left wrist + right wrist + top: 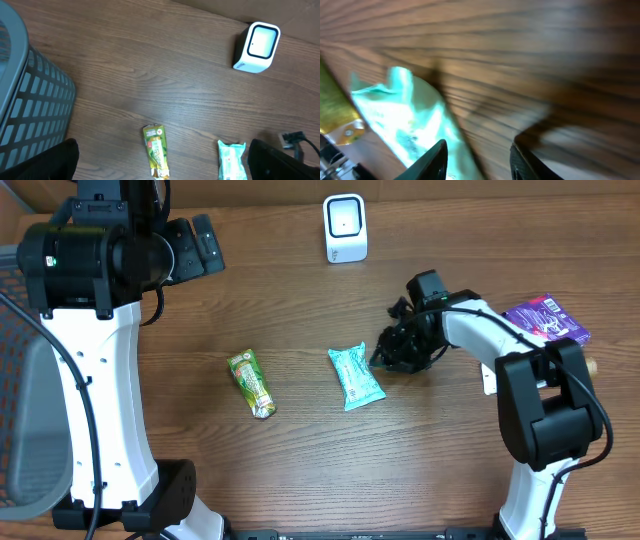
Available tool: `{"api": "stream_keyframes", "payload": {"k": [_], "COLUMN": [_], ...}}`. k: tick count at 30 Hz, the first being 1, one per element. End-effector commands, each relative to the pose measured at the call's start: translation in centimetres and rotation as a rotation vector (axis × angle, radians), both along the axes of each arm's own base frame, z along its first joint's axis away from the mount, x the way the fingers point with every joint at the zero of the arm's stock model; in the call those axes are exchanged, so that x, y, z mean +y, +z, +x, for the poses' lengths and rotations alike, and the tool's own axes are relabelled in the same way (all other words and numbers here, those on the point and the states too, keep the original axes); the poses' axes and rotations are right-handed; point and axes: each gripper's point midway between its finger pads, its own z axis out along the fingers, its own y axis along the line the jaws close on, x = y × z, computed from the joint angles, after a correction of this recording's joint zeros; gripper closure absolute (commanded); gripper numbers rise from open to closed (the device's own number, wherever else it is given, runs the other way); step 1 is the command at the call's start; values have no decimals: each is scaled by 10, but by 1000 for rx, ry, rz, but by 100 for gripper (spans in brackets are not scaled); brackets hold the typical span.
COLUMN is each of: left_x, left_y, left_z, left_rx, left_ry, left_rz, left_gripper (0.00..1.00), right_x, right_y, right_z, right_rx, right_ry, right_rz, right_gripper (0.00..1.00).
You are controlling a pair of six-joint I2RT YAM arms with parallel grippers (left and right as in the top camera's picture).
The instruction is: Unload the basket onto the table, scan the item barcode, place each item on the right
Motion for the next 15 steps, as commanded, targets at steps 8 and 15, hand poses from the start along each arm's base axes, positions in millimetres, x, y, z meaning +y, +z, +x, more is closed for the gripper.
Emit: {"api": "stream_keyframes", "payload": {"k": [8, 15], "left_x": [-1, -1], "left_y": [0, 0], "left_z": [0, 0], "left_rx": [-2, -2], "left_ry": [5, 5], "left_rz": [-10, -10], "left_gripper": [1, 1], "right_x": [-12, 37], "right_y": [63, 68], "right_z": [26, 8], "right_rx": [-178, -349], "right_ry": [128, 462], "right_rz": [-106, -159], "right_gripper": [59, 60]}}
